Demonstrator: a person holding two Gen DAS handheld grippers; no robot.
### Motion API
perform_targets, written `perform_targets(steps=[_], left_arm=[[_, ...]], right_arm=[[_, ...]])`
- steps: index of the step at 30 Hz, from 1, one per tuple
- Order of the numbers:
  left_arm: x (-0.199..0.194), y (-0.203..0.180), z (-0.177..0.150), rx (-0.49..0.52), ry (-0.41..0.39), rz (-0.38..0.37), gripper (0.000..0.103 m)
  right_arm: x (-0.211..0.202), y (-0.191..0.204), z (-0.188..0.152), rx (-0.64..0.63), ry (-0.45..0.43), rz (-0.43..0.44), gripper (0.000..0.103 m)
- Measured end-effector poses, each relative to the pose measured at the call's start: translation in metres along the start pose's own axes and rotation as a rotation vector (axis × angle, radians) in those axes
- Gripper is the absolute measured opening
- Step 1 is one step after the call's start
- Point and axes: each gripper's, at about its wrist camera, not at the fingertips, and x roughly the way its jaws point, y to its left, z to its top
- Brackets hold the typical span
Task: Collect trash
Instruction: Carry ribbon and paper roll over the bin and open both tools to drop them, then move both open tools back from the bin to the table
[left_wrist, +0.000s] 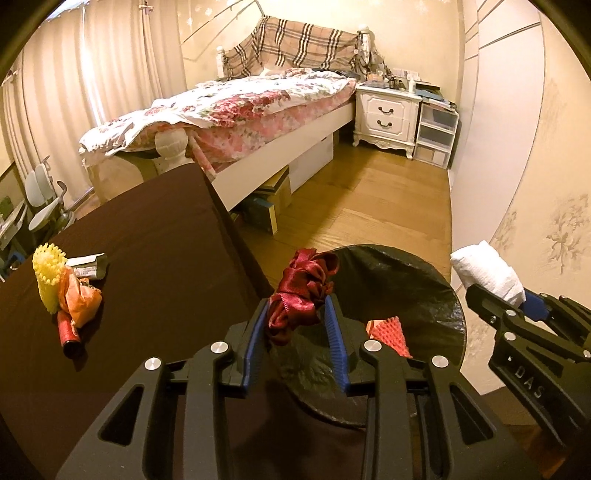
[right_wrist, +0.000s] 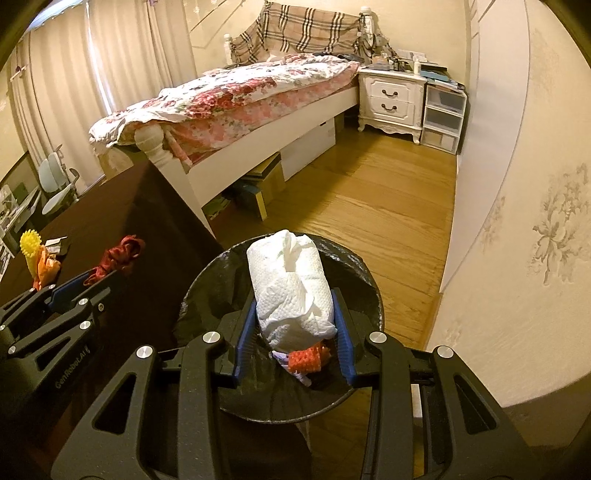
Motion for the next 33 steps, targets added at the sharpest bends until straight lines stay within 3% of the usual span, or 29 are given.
perform_targets(steps=[4, 8, 21, 33], left_arm=[[-0.001, 0.0, -0.002, -0.003, -0.005, 0.01, 0.056], [-0.005, 0.002, -0.002, -0.013, -0.015, 0.014, 0.069], [-0.014, 0.031, -0.012, -0.069, 0.001, 0.074, 0.071], [-0.023, 0.108, -0.037, -0.196, 0.04, 0.201, 0.07]], right_arm=[[0.002, -0.004, -0.001, 0.014, 0.004, -0.011, 0.047], [0.004, -0.007, -0.001, 0.023, 0.01, -0.017, 0.05], [0.002, 0.005, -0.001, -0.001, 0.013, 0.0, 0.055], [0.005, 0.073, -0.002, -0.104, 0.043, 0.114, 0.055]])
